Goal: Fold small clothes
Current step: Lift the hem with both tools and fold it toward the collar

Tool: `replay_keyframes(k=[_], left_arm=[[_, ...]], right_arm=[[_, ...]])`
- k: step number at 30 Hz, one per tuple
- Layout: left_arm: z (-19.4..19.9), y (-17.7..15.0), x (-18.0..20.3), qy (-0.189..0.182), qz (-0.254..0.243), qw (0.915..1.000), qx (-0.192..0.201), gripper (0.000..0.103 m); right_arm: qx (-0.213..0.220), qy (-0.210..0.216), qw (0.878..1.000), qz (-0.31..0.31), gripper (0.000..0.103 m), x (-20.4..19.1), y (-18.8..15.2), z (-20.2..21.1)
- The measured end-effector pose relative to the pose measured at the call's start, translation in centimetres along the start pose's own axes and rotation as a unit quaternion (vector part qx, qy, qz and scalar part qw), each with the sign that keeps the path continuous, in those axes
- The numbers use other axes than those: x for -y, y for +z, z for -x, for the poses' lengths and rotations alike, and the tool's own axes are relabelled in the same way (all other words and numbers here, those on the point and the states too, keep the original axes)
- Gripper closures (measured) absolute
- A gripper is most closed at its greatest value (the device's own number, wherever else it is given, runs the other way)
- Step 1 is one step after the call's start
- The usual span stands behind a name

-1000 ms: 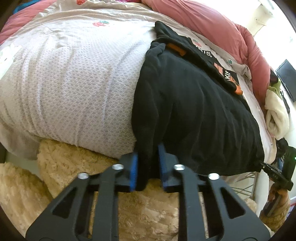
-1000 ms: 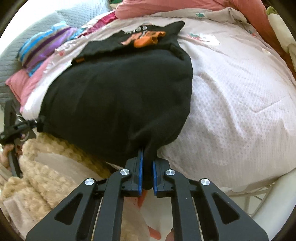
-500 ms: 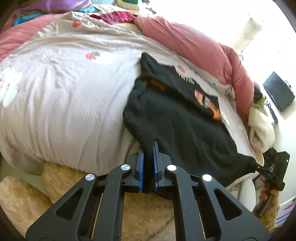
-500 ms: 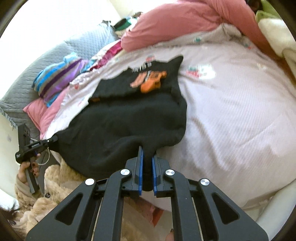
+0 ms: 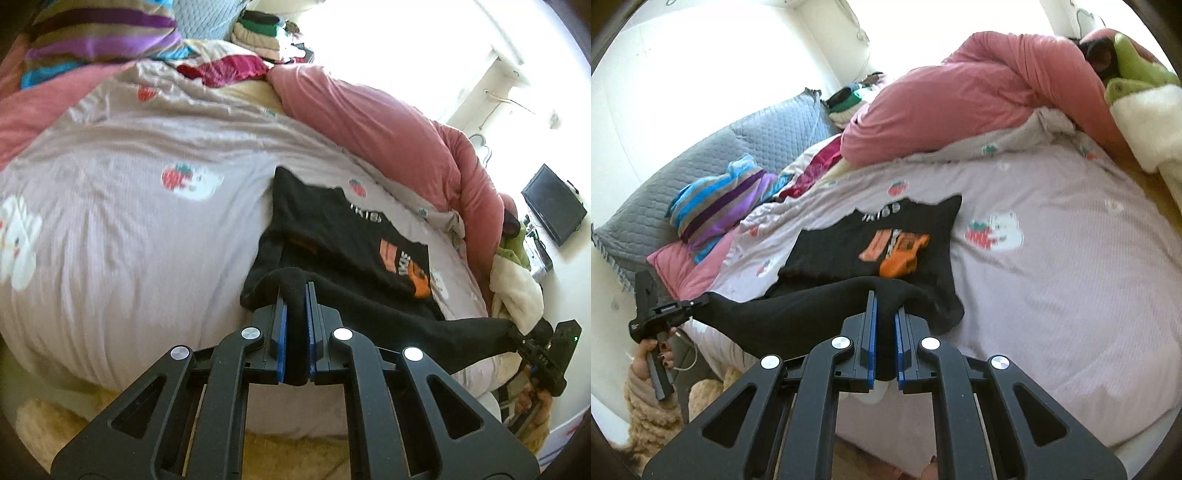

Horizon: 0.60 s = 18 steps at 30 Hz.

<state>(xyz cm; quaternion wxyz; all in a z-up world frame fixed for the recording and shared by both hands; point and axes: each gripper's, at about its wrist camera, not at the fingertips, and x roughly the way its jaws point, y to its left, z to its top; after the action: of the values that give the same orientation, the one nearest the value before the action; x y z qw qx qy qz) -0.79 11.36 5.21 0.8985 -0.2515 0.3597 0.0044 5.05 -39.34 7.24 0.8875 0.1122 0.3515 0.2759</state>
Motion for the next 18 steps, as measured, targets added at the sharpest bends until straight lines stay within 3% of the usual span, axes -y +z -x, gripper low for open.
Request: replay_keyframes(k=[9,18], left_arm=[[-1.5,4.6,1.3,0.002,-0.001,0.9998,0.020,0.100],[-4.1,7.6,2.3,0.015,-0.017,0.9994,0.025,0.100]], right_arm=[[0.038,-0.025,0.999,0.013,0.096,0.0,3.2,-1.4],[0.047,-0.059,0.997,0.028,0.096,0.4,5.3,-3.8]])
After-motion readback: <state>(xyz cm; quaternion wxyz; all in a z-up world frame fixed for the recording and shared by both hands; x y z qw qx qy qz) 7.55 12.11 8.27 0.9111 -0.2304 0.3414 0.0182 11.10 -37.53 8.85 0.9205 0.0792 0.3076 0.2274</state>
